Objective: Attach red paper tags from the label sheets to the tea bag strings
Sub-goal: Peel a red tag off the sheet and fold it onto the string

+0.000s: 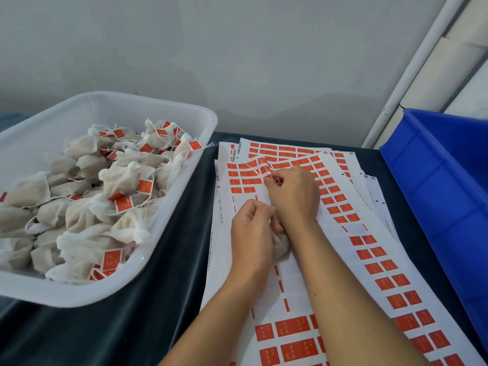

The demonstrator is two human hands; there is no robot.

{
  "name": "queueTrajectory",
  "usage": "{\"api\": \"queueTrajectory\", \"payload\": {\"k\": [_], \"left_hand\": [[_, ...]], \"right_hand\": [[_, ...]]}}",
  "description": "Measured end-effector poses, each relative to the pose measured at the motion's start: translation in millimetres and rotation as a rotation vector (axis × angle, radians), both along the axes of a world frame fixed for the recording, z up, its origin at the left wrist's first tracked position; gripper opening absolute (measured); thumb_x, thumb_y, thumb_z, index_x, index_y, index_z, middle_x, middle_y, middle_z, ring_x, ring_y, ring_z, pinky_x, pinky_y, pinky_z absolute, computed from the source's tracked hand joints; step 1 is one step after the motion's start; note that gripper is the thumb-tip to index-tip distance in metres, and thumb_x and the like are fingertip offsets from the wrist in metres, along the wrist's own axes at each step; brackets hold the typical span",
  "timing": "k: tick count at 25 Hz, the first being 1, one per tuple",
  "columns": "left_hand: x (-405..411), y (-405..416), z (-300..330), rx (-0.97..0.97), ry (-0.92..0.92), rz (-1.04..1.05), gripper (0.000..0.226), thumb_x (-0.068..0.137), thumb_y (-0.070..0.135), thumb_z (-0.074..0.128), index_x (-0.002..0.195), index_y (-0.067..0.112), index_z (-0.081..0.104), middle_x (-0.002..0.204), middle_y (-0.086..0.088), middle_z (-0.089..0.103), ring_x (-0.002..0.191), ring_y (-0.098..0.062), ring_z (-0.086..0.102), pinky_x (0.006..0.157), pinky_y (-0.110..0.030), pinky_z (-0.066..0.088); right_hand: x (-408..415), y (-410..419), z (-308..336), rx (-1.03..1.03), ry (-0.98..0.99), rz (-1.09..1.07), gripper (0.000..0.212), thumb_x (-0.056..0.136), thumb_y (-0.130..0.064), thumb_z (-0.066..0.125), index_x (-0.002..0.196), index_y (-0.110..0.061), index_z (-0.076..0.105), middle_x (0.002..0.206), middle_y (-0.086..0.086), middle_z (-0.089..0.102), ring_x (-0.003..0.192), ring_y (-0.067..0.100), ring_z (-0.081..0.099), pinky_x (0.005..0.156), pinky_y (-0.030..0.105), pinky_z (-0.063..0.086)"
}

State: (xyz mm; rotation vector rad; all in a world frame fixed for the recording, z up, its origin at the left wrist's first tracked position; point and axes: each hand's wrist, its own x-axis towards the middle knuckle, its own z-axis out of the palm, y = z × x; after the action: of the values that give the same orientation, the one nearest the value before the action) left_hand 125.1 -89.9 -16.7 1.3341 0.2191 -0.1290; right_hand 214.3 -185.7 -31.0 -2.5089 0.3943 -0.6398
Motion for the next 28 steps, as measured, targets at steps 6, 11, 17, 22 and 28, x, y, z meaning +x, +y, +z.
{"api": "queueTrajectory", "payload": {"k": [6,11,17,22,28], "left_hand": [[0.3,0.5,2.3,0.003,0.008,0.002,0.017,0.081,0.028,0.051,0.066,0.023,0.058,0.074,-0.009,0.062,0.076,-0.025,0.059,0.085,-0.066,0.059],[-1.0,1.7,1.9,0.005,0.011,-0.003,0.026,0.093,0.019,0.052,0.068,0.023,0.059,0.075,-0.010,0.062,0.077,-0.025,0.060,0.086,-0.066,0.059],[-0.9,1.0,2.3,0.018,0.001,-0.005,0.019,0.087,0.022,0.052,0.070,0.018,0.058,0.071,-0.008,0.062,0.075,-0.023,0.059,0.084,-0.065,0.059],[-0.2,0.9,1.9,0.023,-0.005,-0.011,0.015,0.078,0.028,0.050,0.067,0.020,0.057,0.070,-0.007,0.061,0.075,-0.023,0.060,0.083,-0.066,0.060],[0.3,0.2,0.1,0.002,0.011,-0.009,0.015,0.078,0.028,0.051,0.068,0.021,0.059,0.074,-0.010,0.062,0.078,-0.026,0.060,0.086,-0.066,0.059]], "right_hand": [[-1.7,-1.6,-2.3,-0.015,-0.060,0.042,0.028,0.096,-0.041,0.071,0.118,-0.026,0.079,0.112,-0.005,0.077,0.091,0.013,0.069,0.075,0.023,0.055],[-1.1,-2.8,-5.1,0.021,-0.079,-0.002,0.034,0.095,-0.041,0.071,0.123,-0.023,0.076,0.119,-0.003,0.075,0.100,0.015,0.069,0.084,0.028,0.056],[2.9,-1.3,-5.0,0.046,-0.012,-0.032,0.033,0.095,-0.048,0.070,0.111,-0.021,0.079,0.111,-0.004,0.076,0.087,0.014,0.069,0.078,0.026,0.058],[5.7,0.1,-3.6,0.075,0.022,-0.028,0.029,0.094,-0.046,0.071,0.105,-0.021,0.081,0.102,-0.004,0.077,0.078,0.012,0.068,0.066,0.017,0.050],[2.1,-1.1,-6.2,0.077,-0.053,0.004,0.023,0.095,-0.042,0.072,0.104,-0.023,0.082,0.098,-0.006,0.077,0.063,0.004,0.054,0.057,0.012,0.033]]}}
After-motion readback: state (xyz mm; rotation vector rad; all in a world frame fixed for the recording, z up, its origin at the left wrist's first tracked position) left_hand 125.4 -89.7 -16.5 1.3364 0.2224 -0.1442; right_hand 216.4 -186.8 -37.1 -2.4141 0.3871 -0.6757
